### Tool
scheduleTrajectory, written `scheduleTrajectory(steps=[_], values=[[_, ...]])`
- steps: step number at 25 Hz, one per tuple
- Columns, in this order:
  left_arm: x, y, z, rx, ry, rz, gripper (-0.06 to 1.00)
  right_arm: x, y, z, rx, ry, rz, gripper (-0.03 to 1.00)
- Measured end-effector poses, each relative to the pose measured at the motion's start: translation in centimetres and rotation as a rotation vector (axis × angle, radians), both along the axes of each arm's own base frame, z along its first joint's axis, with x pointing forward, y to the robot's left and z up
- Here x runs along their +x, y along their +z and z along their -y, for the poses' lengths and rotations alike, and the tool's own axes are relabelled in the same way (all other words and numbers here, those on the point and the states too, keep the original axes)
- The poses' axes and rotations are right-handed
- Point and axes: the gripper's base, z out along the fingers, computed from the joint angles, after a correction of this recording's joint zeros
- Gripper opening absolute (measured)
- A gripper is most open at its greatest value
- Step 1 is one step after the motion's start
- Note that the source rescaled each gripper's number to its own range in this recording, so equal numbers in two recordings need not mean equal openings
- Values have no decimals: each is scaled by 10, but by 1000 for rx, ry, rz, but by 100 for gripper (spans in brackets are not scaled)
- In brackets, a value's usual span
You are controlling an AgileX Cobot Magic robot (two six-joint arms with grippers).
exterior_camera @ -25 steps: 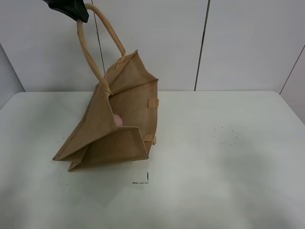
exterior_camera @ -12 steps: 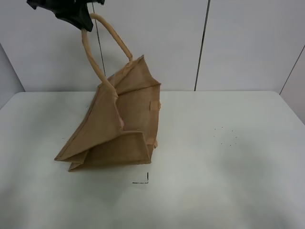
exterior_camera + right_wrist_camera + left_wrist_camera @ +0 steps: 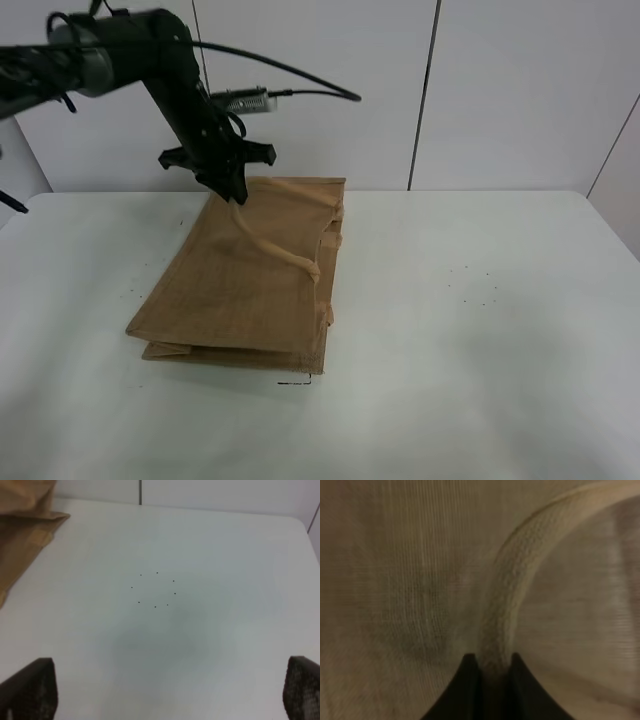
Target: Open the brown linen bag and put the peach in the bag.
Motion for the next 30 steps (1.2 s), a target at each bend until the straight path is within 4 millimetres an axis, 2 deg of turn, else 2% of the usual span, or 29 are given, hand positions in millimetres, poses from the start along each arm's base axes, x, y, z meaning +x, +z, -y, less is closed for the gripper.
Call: scheduleTrajectory(steps=[2, 4, 6, 8, 9, 11, 15, 18, 23, 25, 27, 30], values=[[3, -17, 1, 13, -13, -29, 0, 0, 0, 0, 0, 0, 0, 100], [5, -23, 2, 15, -17, -33, 11, 0, 0, 0, 0, 0, 0, 100], [6, -23, 2, 15, -22, -26, 35, 0, 0, 0, 0, 0, 0, 100], [6, -22, 2, 17, -32, -22, 69, 0, 0, 0, 0, 0, 0, 100], [6, -22, 1, 22, -35, -20, 82, 0, 0, 0, 0, 0, 0, 100], [6, -23, -2, 54, -42, -10, 93, 0, 0, 0, 0, 0, 0, 100], [10, -23, -15, 135, -32, 0, 99, 0, 0, 0, 0, 0, 0, 100], [15, -23, -37, 137, 13, -10, 100, 0, 0, 0, 0, 0, 0, 100], [24, -24, -96, 152, 131, -42, 100, 0, 0, 0, 0, 0, 0, 100], [25, -23, -114, 158, 165, -58, 100, 0, 0, 0, 0, 0, 0, 100], [24, -19, -123, 159, 184, -59, 100, 0, 0, 0, 0, 0, 0, 100], [19, -3, -124, 153, 186, -36, 100, 0, 0, 0, 0, 0, 0, 100]])
